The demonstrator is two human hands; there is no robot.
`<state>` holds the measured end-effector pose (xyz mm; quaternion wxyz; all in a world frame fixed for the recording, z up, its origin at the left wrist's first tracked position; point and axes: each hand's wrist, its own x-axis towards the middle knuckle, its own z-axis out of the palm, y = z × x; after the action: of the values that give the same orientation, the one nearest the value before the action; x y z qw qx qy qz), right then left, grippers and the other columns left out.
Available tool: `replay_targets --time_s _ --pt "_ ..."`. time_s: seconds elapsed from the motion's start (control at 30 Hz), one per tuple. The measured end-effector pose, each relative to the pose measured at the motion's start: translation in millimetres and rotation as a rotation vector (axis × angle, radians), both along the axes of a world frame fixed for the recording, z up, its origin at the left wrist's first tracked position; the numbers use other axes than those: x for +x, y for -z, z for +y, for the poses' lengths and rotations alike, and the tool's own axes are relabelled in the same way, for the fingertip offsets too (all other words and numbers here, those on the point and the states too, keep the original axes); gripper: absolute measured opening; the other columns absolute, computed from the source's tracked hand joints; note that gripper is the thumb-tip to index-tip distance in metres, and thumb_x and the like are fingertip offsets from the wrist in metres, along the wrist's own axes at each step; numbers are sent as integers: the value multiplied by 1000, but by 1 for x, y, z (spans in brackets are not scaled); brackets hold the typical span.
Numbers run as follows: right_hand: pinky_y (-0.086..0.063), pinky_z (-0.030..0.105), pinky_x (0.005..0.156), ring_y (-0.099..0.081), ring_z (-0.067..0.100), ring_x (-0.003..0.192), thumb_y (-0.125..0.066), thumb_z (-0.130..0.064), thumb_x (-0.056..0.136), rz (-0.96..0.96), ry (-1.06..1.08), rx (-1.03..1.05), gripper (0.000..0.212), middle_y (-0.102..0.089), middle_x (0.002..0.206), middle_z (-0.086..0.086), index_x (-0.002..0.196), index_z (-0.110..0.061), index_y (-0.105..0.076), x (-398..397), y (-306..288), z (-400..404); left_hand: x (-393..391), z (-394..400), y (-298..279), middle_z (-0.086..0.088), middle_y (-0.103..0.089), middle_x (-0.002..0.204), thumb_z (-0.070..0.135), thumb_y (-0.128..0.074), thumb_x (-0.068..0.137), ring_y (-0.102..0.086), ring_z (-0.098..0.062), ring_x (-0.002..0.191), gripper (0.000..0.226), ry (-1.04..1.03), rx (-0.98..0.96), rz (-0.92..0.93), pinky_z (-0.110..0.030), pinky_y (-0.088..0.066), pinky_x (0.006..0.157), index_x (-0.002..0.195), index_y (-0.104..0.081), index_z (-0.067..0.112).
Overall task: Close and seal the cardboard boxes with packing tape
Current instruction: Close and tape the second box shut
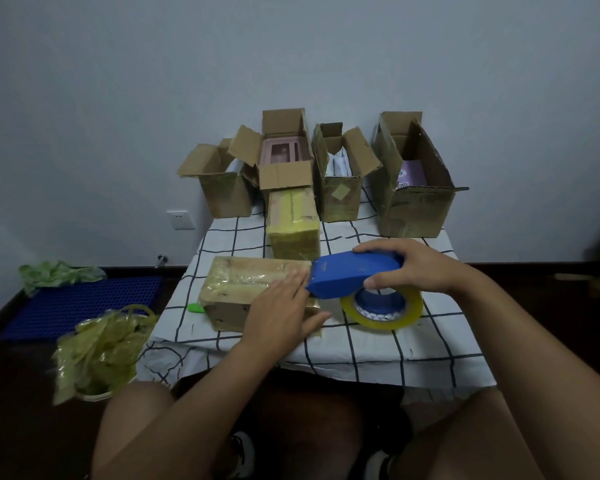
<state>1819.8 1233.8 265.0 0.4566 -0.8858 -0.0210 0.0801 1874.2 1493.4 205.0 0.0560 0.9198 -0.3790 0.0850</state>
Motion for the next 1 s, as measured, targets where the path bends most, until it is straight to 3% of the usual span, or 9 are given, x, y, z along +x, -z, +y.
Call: replay_targets --time_s 0.17,0.33,0.43,0.57,0.67,0.73,1.0 --pt "-44 18 81 -60 8 101 -77 -29 84 -19 17 8 49 -55 117 -19 127 -45 -59 -5 3 -9 2 0 4 -1 -16 163 66 -25 96 -14 -15 150 76 -2 62 -28 -31 -11 120 157 -14 23" --pt "-45 18 80 -60 13 101 -76 -30 84 11 22 -34 47 -55 119 -16 122 -52 -60 -21 -6 -33 -1 0 4 -1 -13 163 67 -20 96 -11 -15 150 77 -15 89 -46 -27 -1 115 157 -13 20" --pt "-45 16 75 -59 11 99 -75 -29 86 24 27 -92 47 -54 118 -18 124 -50 -58 -30 -10 -46 -2 0 3 -2 -14 163 67 -17 95 -12 -15 150 78 -18 81 -56 -28 -4 116 157 -15 19" --pt "-46 20 82 -57 10 103 -76 -38 85 36 -18 -223 49 -52 121 -23 127 -52 -57 -28 -15 -41 -2 0 2 0 -13 163 69 -15 92 -11 -14 150 80 -20 61 -30 -29 -5 119 156 -12 22" --pt "-46 22 85 -55 8 102 -74 -41 85 57 -85 -332 47 -51 116 -28 126 -52 -54 -16 -21 -28 1 2 2 2 -12 164 70 -25 93 -10 -14 150 78 6 49 -1 -31 -9 120 156 -5 29" --pt "-47 26 88 -55 8 101 -72 -41 86 76 -118 -397 47 -53 118 -21 129 -50 -54 -7 -26 -20 3 4 2 2 -11 164 69 -35 93 -11 -15 150 79 40 64 3 -34 -13 120 156 -3 35" --pt "-48 31 91 -57 10 99 -74 -44 80 116 -176 -505 47 -58 118 -13 126 -41 -62 29 -35 19 4 3 2 3 -17 162 60 -54 90 -14 -19 150 79 59 46 2 -37 -20 118 155 -14 35"
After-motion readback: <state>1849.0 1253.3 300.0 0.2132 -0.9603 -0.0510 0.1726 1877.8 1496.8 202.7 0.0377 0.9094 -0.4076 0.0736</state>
